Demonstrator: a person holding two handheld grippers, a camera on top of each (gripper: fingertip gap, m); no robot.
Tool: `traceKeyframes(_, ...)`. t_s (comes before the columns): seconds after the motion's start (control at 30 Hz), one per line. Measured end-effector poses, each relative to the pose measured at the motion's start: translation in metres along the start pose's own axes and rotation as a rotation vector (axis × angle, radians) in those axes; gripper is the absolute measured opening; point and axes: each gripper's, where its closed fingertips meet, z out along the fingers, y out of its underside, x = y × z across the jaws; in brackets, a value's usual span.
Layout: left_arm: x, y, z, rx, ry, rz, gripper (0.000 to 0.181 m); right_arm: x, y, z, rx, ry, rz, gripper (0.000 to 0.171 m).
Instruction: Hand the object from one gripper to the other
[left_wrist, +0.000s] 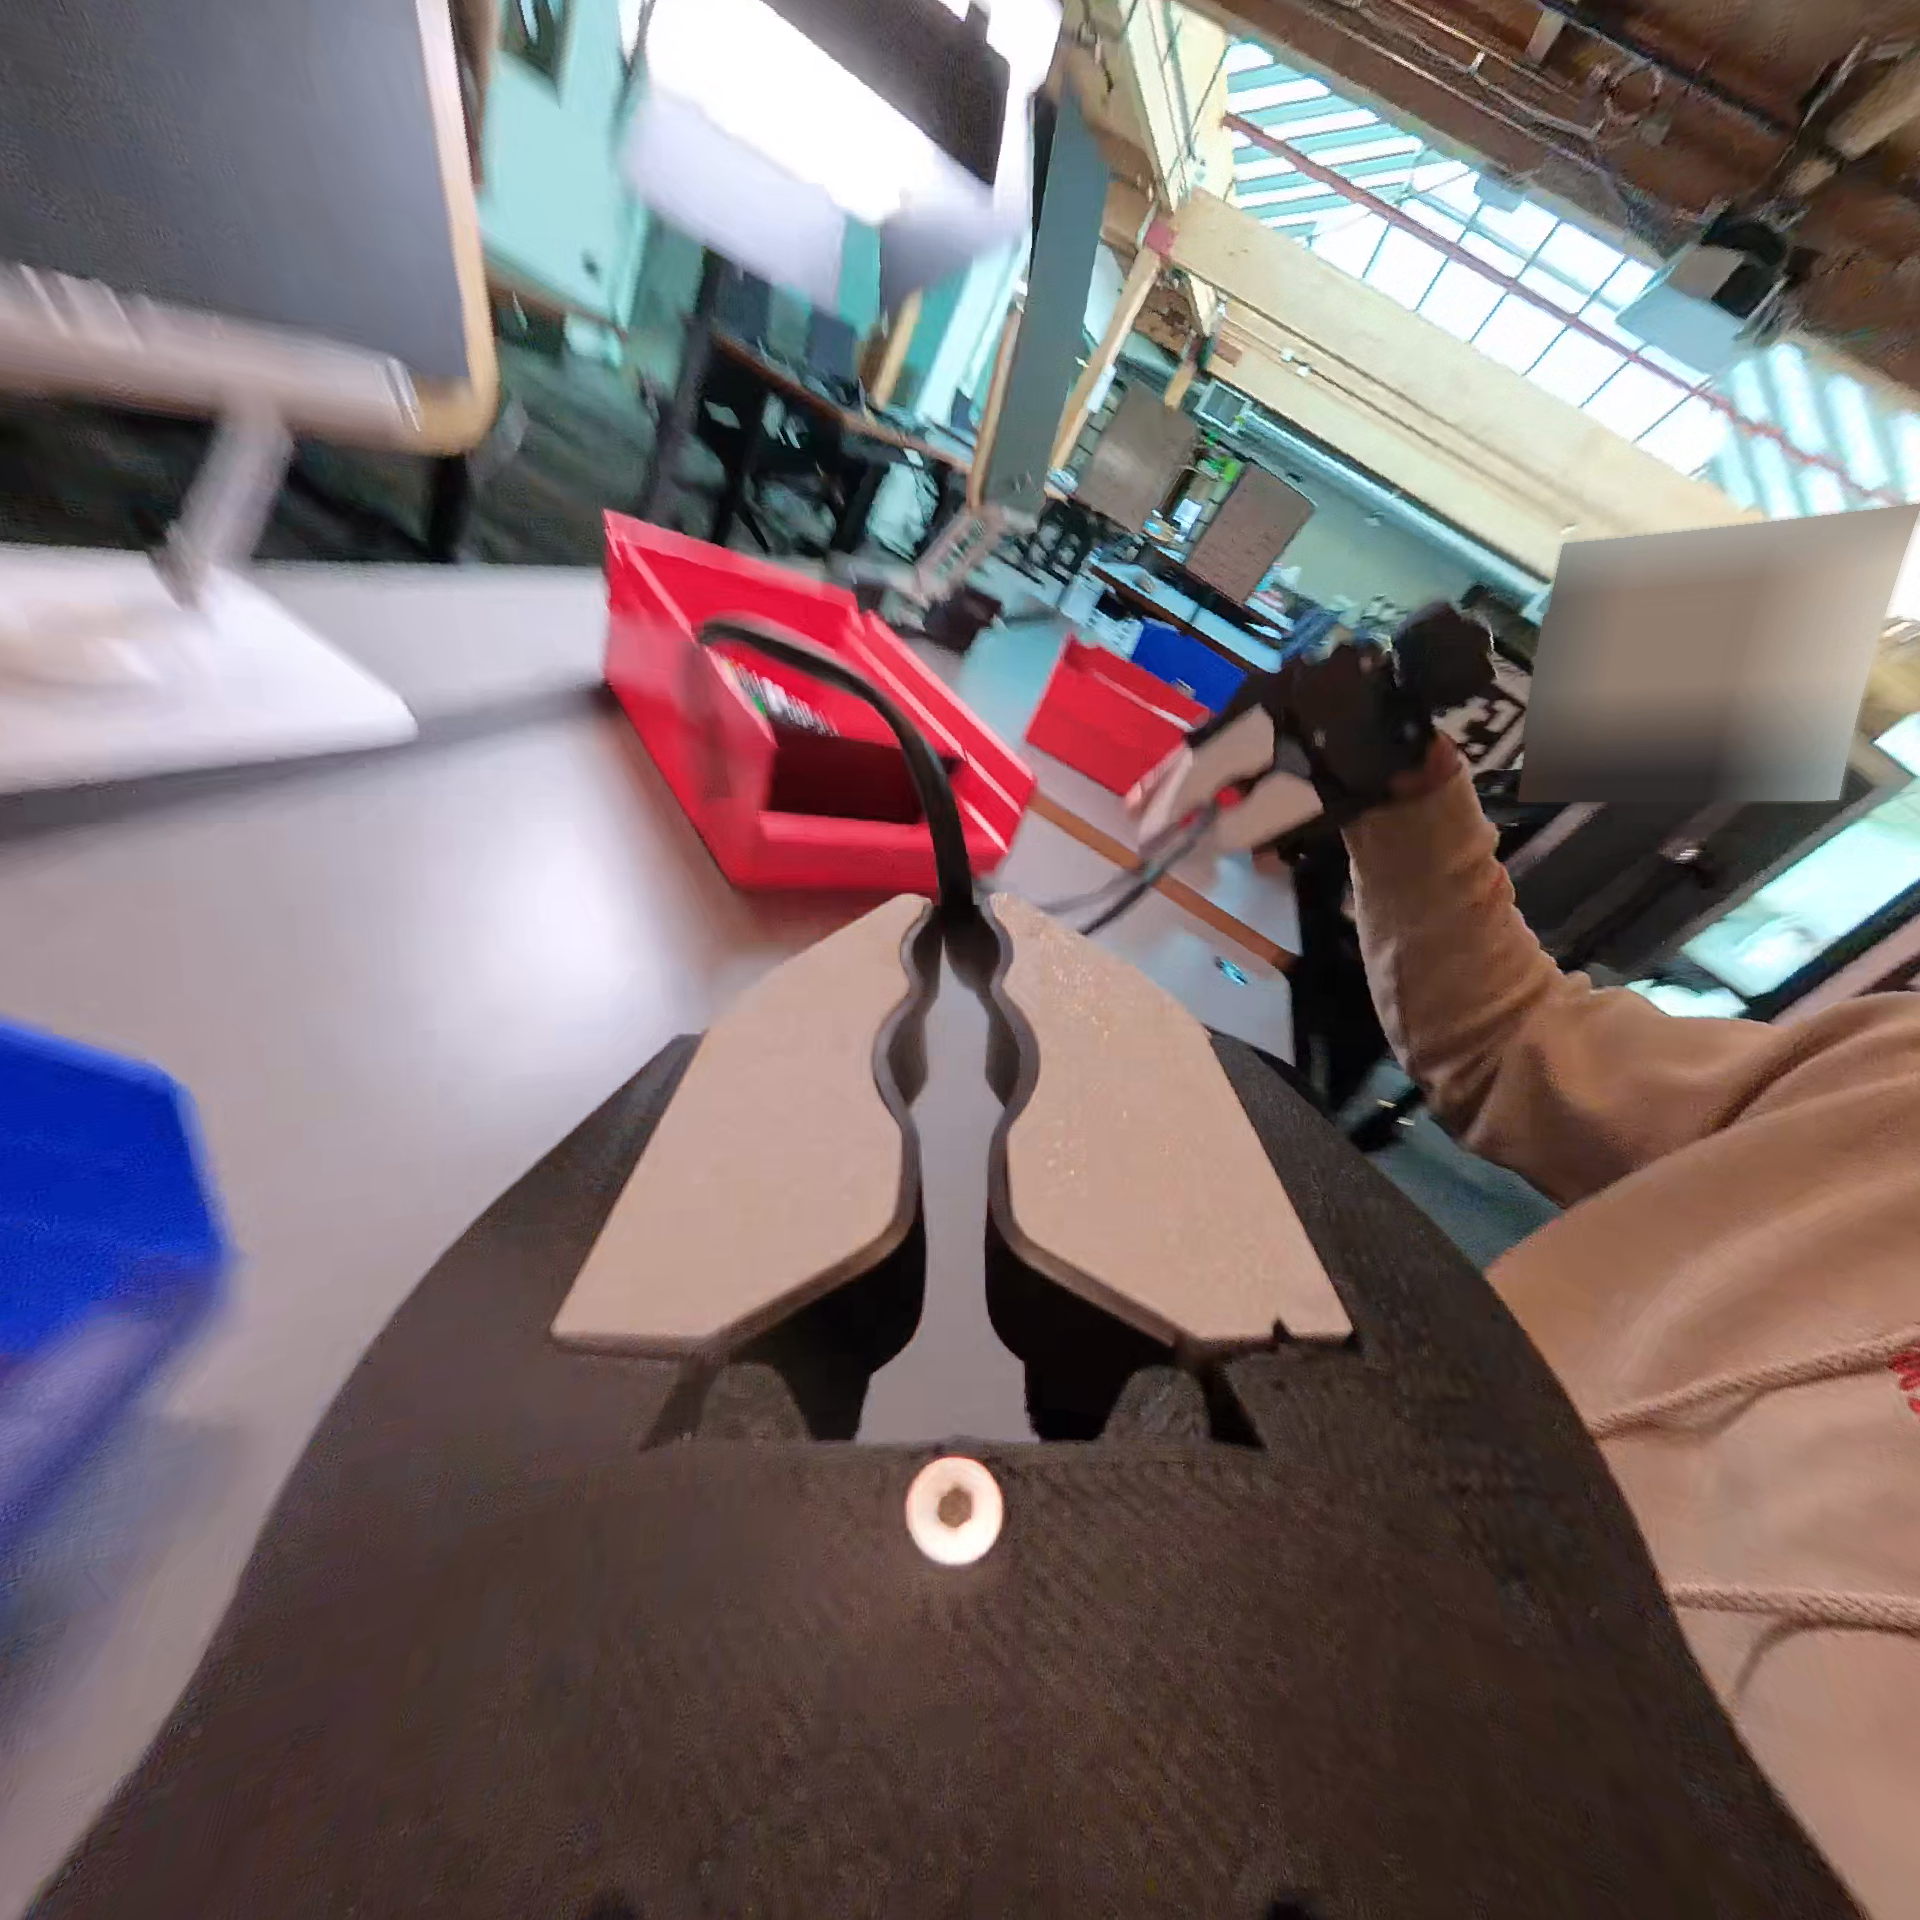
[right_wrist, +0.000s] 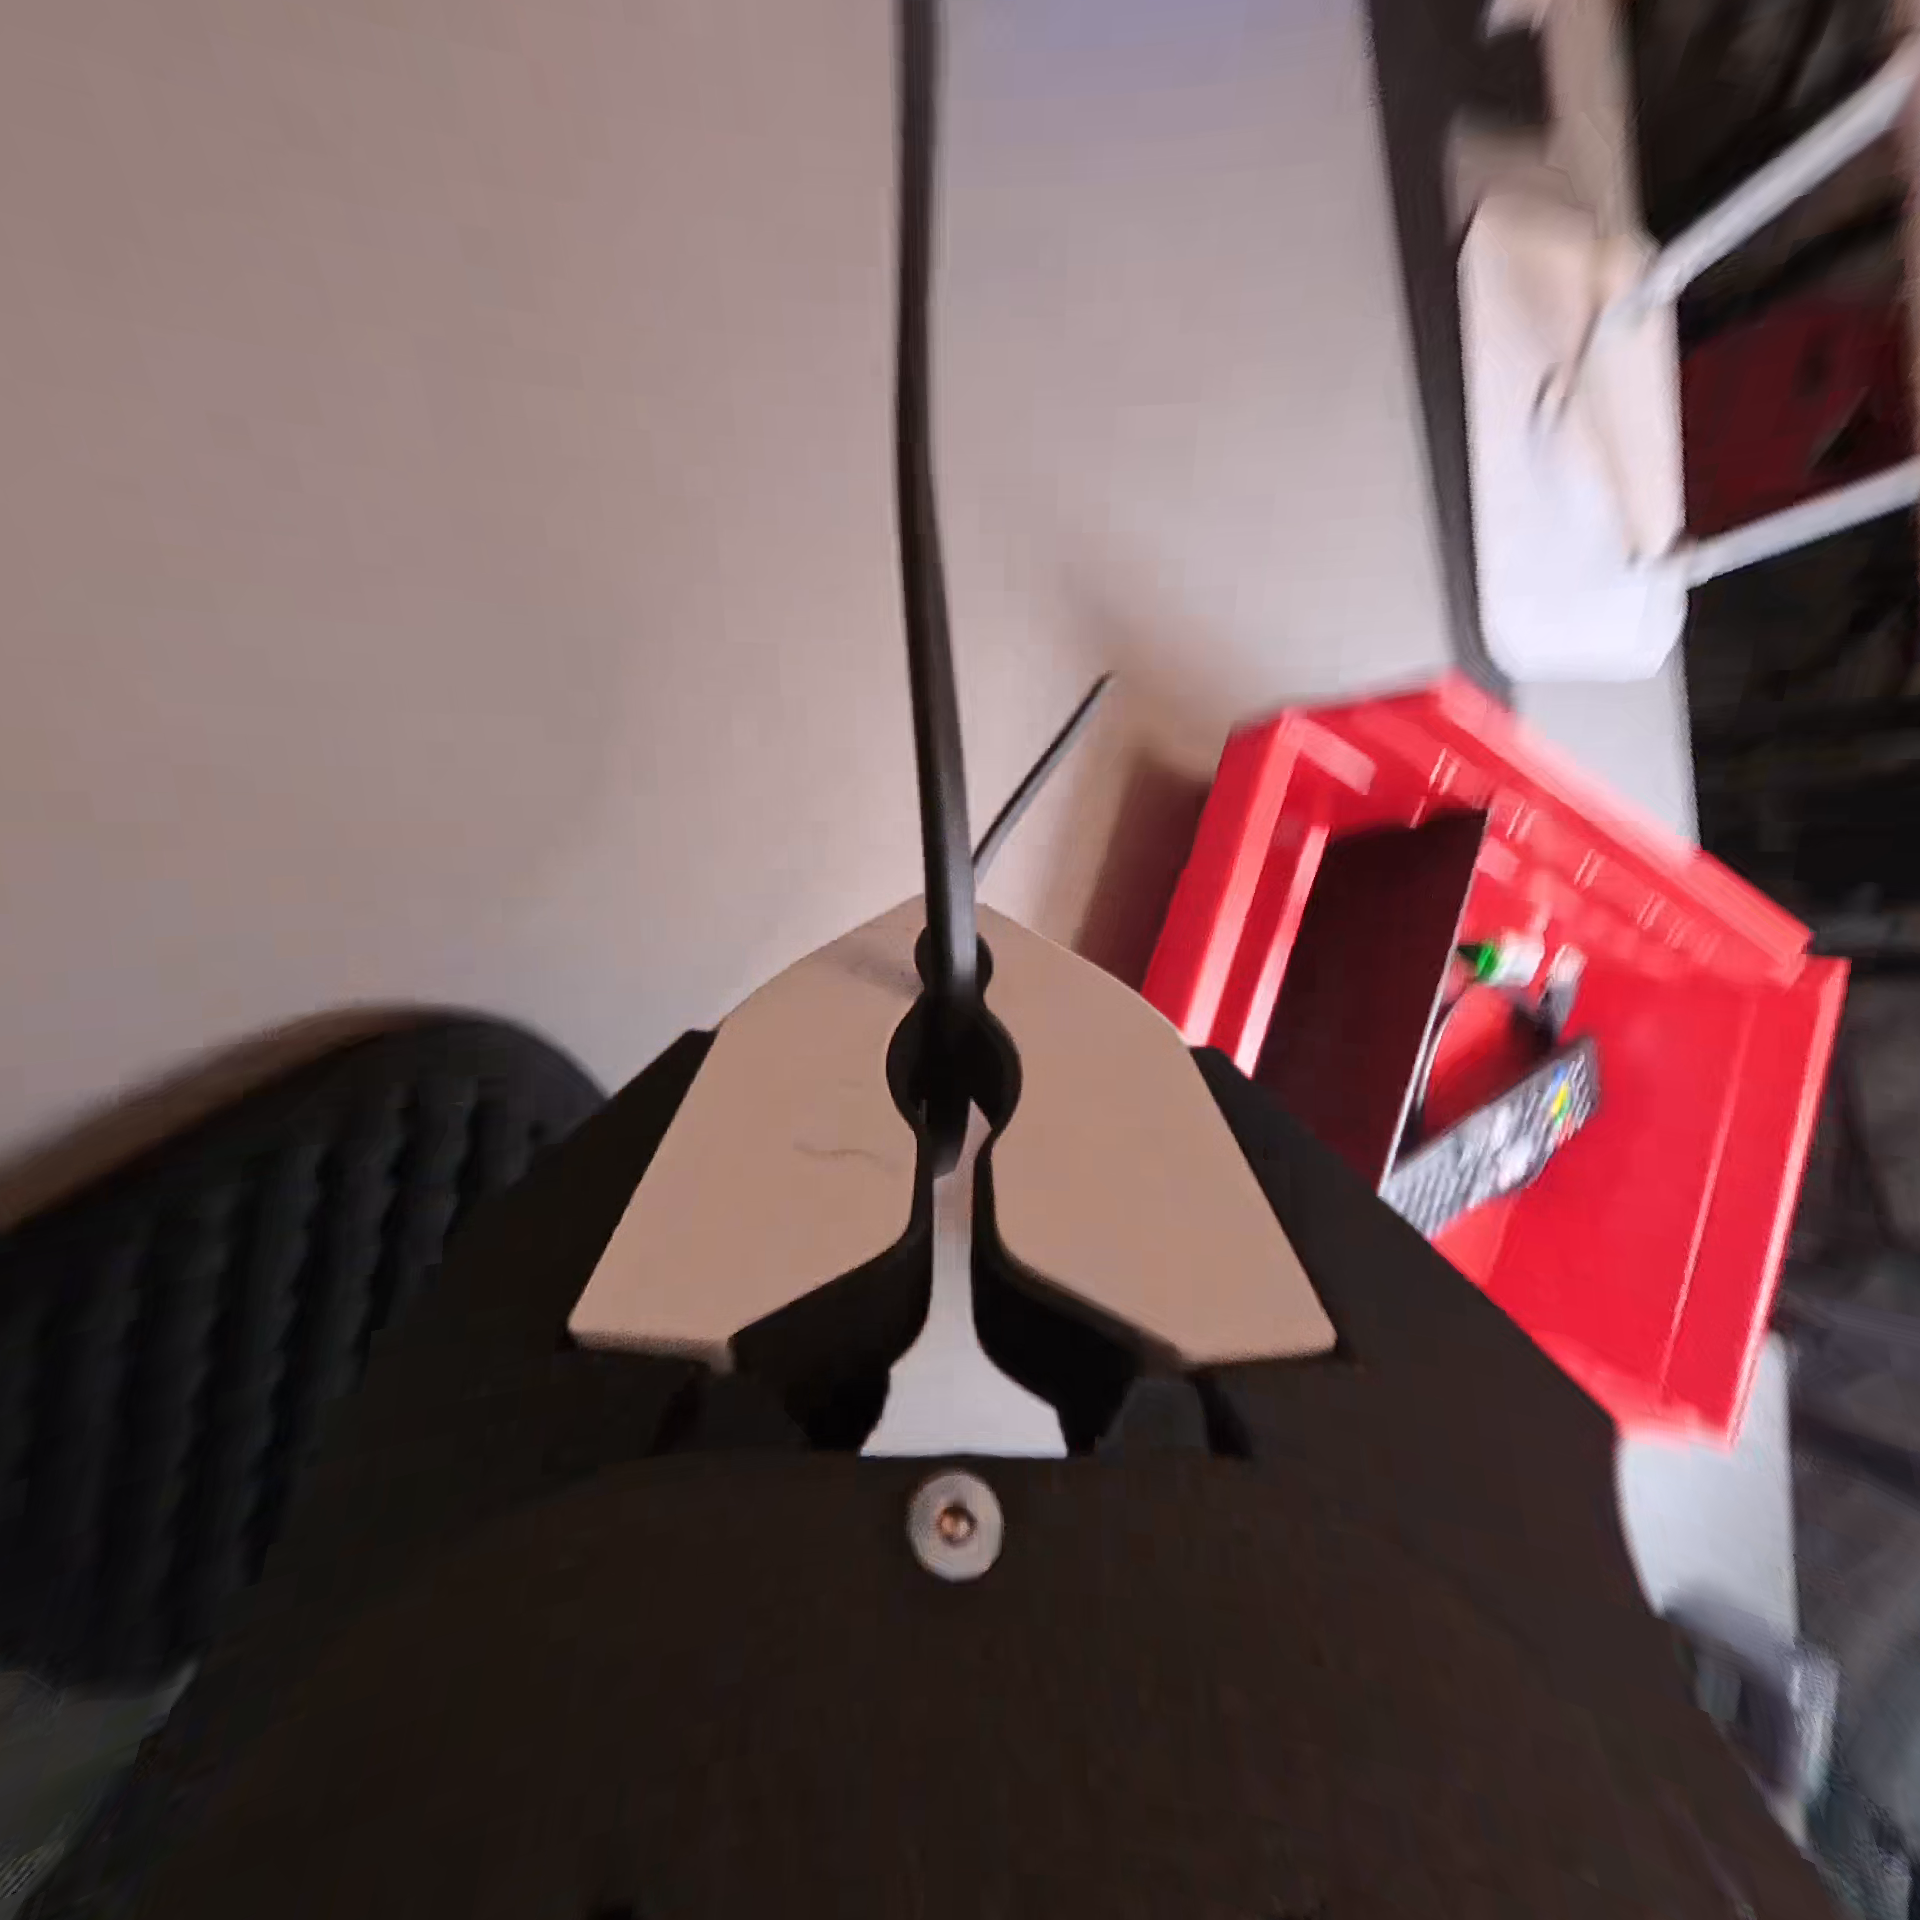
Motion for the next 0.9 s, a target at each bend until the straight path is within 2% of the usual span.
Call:
traceKeyframes(0.07,-0.010,0.057,0.023,-0.045,0.032,-0.152,0.005,0.012,0.049,-0.004,-0.214,0.036,0.059,0.015)
traceKeyframes(0.13,-0.015,0.096,0.044,-0.054,0.032,-0.295,0.006,0.032,0.093,-0.006,-0.417,0.137,0.130,0.021)
traceKeyframes(0.17,-0.017,0.109,0.052,-0.050,0.031,-0.357,0.006,0.038,0.109,-0.007,-0.503,0.166,0.165,0.035)
traceKeyframes(0.2,-0.017,0.118,0.059,-0.047,0.029,-0.409,0.006,0.045,0.114,-0.007,-0.535,0.211,0.178,0.042)
traceKeyframes(0.23,-0.017,0.125,0.065,-0.048,0.028,-0.446,0.006,0.048,0.105,-0.003,-0.495,0.231,0.173,0.045)
traceKeyframes(0.3,-0.015,0.133,0.072,-0.042,0.018,-0.474,0.006,0.041,0.052,0.017,-0.243,0.203,0.158,0.045)
traceKeyframes(0.43,-0.010,0.133,0.076,0.014,-0.003,-0.453,0.006,-0.023,-0.078,0.069,0.288,-0.104,0.211,0.050)
traceKeyframes(0.53,-0.007,0.124,0.073,0.094,0.024,-0.471,0.005,-0.068,-0.134,0.121,0.411,-0.279,0.308,0.054)
traceKeyframes(0.57,-0.006,0.124,0.072,0.088,0.028,-0.464,0.005,-0.076,-0.145,0.137,0.416,-0.290,0.329,0.055)
traceKeyframes(0.63,-0.006,0.123,0.069,0.051,0.027,-0.385,0.006,-0.076,-0.165,0.152,0.488,-0.273,0.337,0.038)
traceKeyframes(0.7,-0.010,0.111,0.058,0.030,0.032,-0.237,0.008,-0.071,-0.168,0.152,0.478,-0.296,0.297,0.021)
traceKeyframes(0.77,-0.024,0.097,0.041,-0.019,-0.034,-0.036,0.020,-0.073,-0.160,0.136,0.438,-0.401,0.215,0.003)
traceKeyframes(0.83,-0.043,0.103,0.027,-0.176,-0.123,0.138,0.022,-0.073,-0.146,0.113,0.433,-0.467,0.117,0.003)
traceKeyframes(0.9,-0.062,0.126,0.020,-0.370,-0.196,0.227,0.028,-0.083,-0.123,0.097,0.377,-0.550,0.023,0.003)
